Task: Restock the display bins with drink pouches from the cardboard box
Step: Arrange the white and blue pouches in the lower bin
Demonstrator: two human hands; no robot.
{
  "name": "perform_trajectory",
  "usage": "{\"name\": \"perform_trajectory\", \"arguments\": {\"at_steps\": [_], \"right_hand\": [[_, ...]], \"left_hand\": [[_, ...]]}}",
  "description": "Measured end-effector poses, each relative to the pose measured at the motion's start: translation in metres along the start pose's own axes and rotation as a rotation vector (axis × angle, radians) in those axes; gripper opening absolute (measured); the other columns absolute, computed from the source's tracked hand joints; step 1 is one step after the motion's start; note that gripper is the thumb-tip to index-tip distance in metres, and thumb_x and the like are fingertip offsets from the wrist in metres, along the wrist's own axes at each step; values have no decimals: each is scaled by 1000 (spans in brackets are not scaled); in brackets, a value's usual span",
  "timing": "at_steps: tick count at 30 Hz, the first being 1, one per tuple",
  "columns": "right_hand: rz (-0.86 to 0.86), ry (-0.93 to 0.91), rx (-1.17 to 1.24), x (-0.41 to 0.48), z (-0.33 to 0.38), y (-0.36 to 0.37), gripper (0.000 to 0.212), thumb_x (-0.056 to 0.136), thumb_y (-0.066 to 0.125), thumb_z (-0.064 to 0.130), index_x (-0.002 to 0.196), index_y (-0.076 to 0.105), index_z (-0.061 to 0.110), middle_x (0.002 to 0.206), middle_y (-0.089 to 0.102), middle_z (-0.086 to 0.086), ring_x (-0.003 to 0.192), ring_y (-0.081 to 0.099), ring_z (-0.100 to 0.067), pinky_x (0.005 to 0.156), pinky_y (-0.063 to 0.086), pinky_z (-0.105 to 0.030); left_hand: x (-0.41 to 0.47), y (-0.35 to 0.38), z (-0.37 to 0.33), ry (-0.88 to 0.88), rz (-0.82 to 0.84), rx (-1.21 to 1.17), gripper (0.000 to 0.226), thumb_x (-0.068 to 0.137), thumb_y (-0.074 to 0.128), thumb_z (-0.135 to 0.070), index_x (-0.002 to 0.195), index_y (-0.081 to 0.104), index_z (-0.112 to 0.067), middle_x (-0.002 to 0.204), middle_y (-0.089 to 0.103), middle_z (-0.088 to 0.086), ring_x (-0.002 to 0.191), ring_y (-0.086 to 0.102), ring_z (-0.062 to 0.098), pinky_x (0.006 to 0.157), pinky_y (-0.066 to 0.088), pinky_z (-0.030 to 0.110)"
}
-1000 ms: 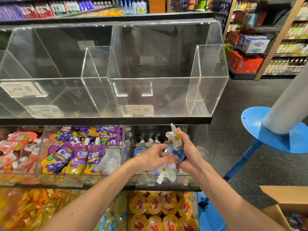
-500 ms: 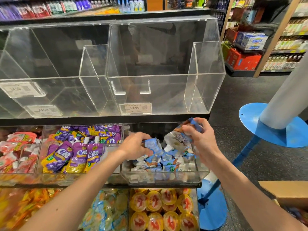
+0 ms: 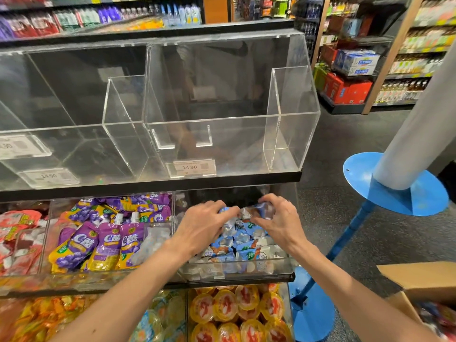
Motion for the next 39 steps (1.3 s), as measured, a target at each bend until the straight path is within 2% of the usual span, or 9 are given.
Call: {"name": "perform_trajectory", "arguments": {"at_steps": [3, 7, 11, 15, 18, 22, 27, 32, 39], "right_hand": [[25, 21, 98, 2, 0, 11, 41, 76, 81, 16, 114, 66, 17, 92, 61, 7, 83, 57, -8, 74, 47, -17], [62, -18, 169, 7, 5, 38, 36, 79, 80, 13, 112, 66, 11, 87, 67, 6, 75, 63, -6, 73, 54, -16], [157, 12, 158, 22, 12, 75, 36, 82, 74, 13, 117, 65, 17, 120, 59, 1, 112, 54, -15, 94, 43, -20], [283, 106, 105, 29, 15, 99, 46, 90, 68, 14, 134, 57, 19, 136, 49, 5, 129, 44, -16, 101, 35, -20], [341, 122, 86, 32, 12, 102, 48, 97, 58, 15, 144, 47, 21, 146, 42, 7, 138, 35, -15, 109, 29, -24], [327, 103, 15, 34, 7, 104, 38, 103, 50, 18, 141, 51, 21, 146, 48, 2, 135, 39, -18, 107, 33, -28], [329, 110, -37, 33, 12, 104, 39, 102, 52, 22, 141, 50, 21, 143, 51, -3, 128, 47, -22, 104, 43, -34], [419, 95, -17, 31, 17, 87, 54, 96, 59, 24, 147, 41, 25, 142, 53, -1, 119, 58, -21, 92, 45, -24], [190, 85, 234, -38, 23, 7, 21, 91, 68, 15, 111, 71, 12, 103, 71, 6, 91, 65, 1, 84, 53, -21]], "left_hand": [[4, 11, -3, -17, 34, 93, 61, 76, 80, -13, 127, 49, -24, 102, 66, 9, 75, 67, 22, 48, 52, 31], [4, 15, 0, -193, 240, 243, 55, 97, 57, -14, 146, 32, -21, 133, 52, 15, 107, 64, 31, 74, 55, 39], [7, 26, 15, -221, 277, 325, 59, 65, 90, -15, 117, 63, -21, 88, 65, 7, 57, 67, 24, 45, 49, 31], [20, 37, 26, -391, 564, 139, 71, 93, 60, -4, 150, 23, -23, 137, 47, 11, 118, 58, 34, 80, 48, 39], [23, 46, 33, -462, 632, 85, 67, 98, 57, -16, 153, 19, -28, 140, 49, 7, 123, 56, 33, 92, 47, 40], [24, 44, 35, -502, 695, -41, 49, 101, 52, -21, 145, 31, -25, 125, 60, 9, 112, 60, 30, 84, 44, 39], [22, 40, 33, -514, 717, -86, 62, 96, 57, -4, 147, 27, -24, 122, 60, 12, 109, 62, 32, 74, 46, 38], [6, 15, 28, -533, 518, -289, 51, 98, 50, -5, 146, 39, -20, 127, 56, 11, 117, 57, 31, 94, 49, 40], [-20, -16, 14, -492, -96, -780, 9, 92, 69, -24, 101, 71, -24, 87, 71, -15, 79, 64, -2, 77, 53, 20]]}}
Point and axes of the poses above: each hand's wrist, its own x-axis towards the middle knuckle, its own y-axis out of the palm, z = x × y, the point moved 1 cm from there along x, towards the middle knuckle
